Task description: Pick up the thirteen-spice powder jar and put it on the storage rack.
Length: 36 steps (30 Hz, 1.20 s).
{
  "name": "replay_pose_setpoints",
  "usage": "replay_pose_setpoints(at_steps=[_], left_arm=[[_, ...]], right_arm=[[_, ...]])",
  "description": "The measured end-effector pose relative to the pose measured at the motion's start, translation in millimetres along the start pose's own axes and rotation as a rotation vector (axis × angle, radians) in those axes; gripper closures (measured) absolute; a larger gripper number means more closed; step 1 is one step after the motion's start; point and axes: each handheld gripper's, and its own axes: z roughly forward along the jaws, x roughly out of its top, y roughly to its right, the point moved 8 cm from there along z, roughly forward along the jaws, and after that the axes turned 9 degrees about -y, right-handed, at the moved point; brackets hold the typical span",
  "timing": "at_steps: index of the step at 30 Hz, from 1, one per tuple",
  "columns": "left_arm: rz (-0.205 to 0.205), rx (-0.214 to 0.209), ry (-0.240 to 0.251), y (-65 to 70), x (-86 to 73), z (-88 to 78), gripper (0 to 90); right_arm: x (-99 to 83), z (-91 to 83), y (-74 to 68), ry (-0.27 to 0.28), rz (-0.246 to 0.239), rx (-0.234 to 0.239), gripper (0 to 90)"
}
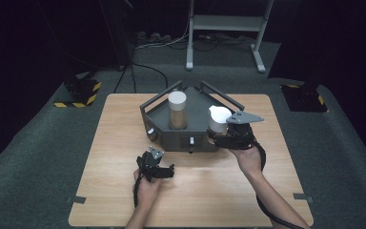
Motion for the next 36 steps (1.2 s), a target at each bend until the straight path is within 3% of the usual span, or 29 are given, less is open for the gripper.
replay_pose_setpoints(at_steps=[9,18,23,30,36], left_arm=[[0.001,0.002,0.001,0.3,-0.1,-0.1,2.6],[0.001,0.002,0.001,0.3,-0.2,-0.1,2.8],[0.001,0.002,0.001,0.4,-0.2,-0.1,2.8],[0.002,0.002,0.001,0.4,-0.1,-0.1,2.8],[0.002,0.002,0.001,0.4,-0.1,-0.1,2.8]], right_arm=[[8.0,5.6,9.7,0.013,0.048,0.006,30.3],[17.2,17.7,13.8,0.011,0.062,-0.009,30.3],[22.1,23.3,14.6,0.003,0.077,-0.028,30.2],[27.8,33.9,20.8,-0.01,0.144,-0.078,30.2],[35.2,41.5,21.0,-0.031,0.141,-0.128,30.2]])
